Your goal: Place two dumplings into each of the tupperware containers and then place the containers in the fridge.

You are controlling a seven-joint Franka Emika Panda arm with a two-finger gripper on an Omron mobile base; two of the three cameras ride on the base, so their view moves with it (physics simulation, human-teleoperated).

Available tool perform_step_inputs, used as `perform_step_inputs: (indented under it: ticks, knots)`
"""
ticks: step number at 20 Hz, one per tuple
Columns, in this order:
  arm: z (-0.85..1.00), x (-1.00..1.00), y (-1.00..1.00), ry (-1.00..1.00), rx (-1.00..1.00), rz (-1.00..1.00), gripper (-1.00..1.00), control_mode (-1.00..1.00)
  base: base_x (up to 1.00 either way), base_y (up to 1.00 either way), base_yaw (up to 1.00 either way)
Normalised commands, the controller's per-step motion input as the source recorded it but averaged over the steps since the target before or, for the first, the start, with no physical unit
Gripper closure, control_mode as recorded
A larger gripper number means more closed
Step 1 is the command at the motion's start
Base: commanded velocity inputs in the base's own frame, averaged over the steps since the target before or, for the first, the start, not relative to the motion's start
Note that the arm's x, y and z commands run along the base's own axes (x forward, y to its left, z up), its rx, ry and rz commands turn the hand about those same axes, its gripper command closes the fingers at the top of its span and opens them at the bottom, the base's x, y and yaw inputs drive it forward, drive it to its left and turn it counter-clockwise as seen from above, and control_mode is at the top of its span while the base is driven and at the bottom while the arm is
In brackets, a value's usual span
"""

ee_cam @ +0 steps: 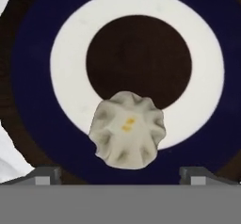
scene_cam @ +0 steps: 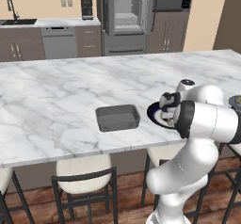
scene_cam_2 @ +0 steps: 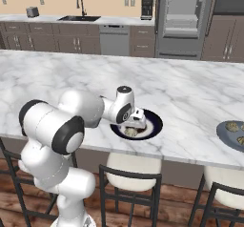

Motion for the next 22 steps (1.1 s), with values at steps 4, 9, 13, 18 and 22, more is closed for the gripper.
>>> perform_step_inputs:
  ticks: [4,9,13,18,22]
  knots:
    - [-0.26,0.05,-0.01,0.03,0.0,0.0,-1.0,-1.0,0.0,0.0,0.0]
    - [-0.16,0.05,-0.07,0.01,0.0,0.0,-1.0,-1.0,0.0,0.0,0.0]
    - [-0.14,0.11,-0.13,0.02,0.01,0.0,-1.0,-1.0,0.0,0.0,0.0]
    - [-0.17,0.04,-0.02,0.03,0.0,0.0,-1.0,-1.0,0.0,0.0,0.0]
    - [-0.15,0.16,0.0,0.0,0.0,0.0,-1.0,-1.0,0.0,0.0,0.0]
